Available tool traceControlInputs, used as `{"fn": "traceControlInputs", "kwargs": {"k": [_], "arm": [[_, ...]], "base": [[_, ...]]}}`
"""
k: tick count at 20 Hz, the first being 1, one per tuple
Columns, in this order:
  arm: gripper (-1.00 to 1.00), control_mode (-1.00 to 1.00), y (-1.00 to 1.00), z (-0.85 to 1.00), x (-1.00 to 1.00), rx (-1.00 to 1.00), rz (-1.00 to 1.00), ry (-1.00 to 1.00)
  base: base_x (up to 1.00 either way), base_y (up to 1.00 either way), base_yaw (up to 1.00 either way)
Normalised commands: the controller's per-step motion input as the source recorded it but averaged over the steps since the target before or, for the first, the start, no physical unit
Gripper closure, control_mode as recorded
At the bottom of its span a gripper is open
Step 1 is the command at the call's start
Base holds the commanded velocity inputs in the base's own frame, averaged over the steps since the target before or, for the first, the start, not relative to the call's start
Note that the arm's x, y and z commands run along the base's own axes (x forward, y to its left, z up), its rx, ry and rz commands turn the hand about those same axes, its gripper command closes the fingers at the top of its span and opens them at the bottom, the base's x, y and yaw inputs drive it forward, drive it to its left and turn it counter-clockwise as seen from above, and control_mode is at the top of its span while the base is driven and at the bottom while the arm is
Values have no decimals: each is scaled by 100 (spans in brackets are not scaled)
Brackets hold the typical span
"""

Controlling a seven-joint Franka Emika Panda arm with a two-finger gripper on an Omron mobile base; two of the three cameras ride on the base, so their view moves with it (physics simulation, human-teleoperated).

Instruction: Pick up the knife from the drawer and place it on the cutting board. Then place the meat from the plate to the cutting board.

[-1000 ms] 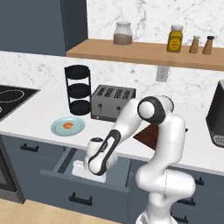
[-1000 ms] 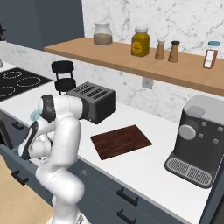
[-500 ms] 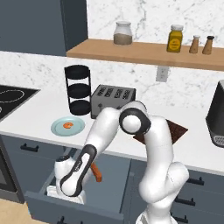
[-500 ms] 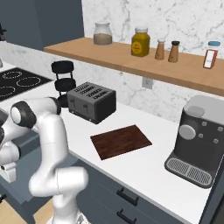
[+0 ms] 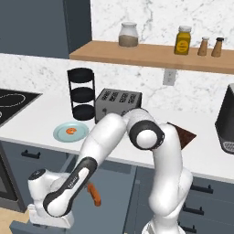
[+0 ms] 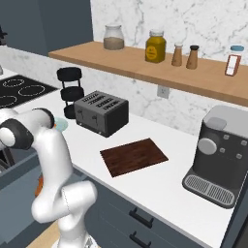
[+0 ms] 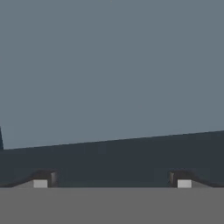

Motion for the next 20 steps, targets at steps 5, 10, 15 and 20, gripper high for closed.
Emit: {"fn": "traceControlInputs", "kwargs": {"k": [5,10,15,20], "arm": [[-100,-100,-53,17,38,-4,-2,-39],[-100,-100,-66,18,47,-8,0,-41],[-100,-100,-9,64,58,-9,1,-8],[-100,-100,-12,12,61,-11,15,19]], "base": [[0,0,0],[0,0,0],[0,0,0],[0,0,0]]}}
